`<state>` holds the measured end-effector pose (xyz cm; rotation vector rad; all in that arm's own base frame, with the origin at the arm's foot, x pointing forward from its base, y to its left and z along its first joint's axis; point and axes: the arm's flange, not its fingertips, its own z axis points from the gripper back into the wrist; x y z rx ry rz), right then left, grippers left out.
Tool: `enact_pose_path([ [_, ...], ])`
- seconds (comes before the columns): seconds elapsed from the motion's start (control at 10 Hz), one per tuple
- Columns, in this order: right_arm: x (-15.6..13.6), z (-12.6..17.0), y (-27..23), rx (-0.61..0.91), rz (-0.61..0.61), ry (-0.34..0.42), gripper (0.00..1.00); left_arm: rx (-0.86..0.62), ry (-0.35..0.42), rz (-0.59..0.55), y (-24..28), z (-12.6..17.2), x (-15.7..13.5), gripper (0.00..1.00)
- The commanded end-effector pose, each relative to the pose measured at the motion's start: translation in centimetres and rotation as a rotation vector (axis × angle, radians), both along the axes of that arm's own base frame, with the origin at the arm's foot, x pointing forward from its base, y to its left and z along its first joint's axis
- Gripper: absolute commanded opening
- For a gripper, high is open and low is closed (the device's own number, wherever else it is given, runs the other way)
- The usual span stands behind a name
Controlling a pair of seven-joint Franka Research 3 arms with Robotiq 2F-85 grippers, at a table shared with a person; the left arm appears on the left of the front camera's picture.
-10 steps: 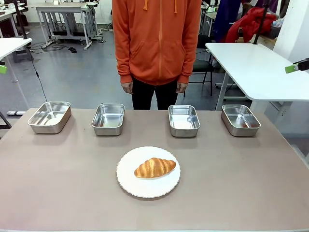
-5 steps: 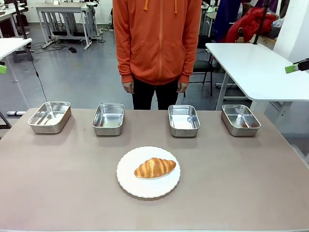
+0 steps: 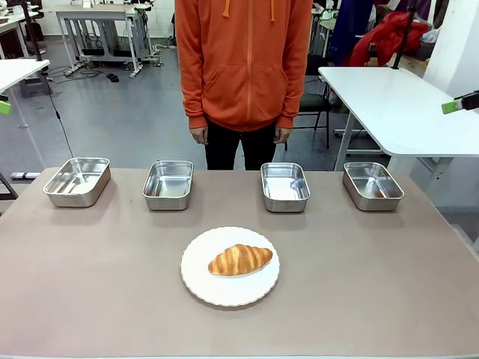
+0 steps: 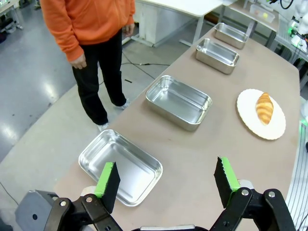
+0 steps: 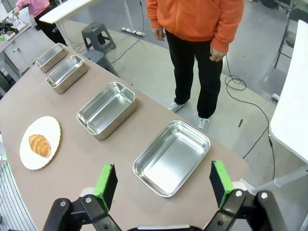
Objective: Place the bread in the container.
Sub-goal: Place the Butter Roll into the Airtight Container indicated by the human.
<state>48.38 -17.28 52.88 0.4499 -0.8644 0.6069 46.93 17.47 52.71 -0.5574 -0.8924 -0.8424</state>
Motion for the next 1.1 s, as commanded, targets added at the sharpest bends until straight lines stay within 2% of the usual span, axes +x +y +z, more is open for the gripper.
enact_pose_path([
  [0.0,0.05,0.0,0.08,0.002,0.004,-0.001,1.0,-0.002,-0.004,-0.001,0.12,0.21,0.0,1.0],
  [1.0,0.05,0.0,0.08,0.002,0.004,-0.001,1.0,-0.002,-0.004,-0.001,0.12,0.21,0.0,1.0],
])
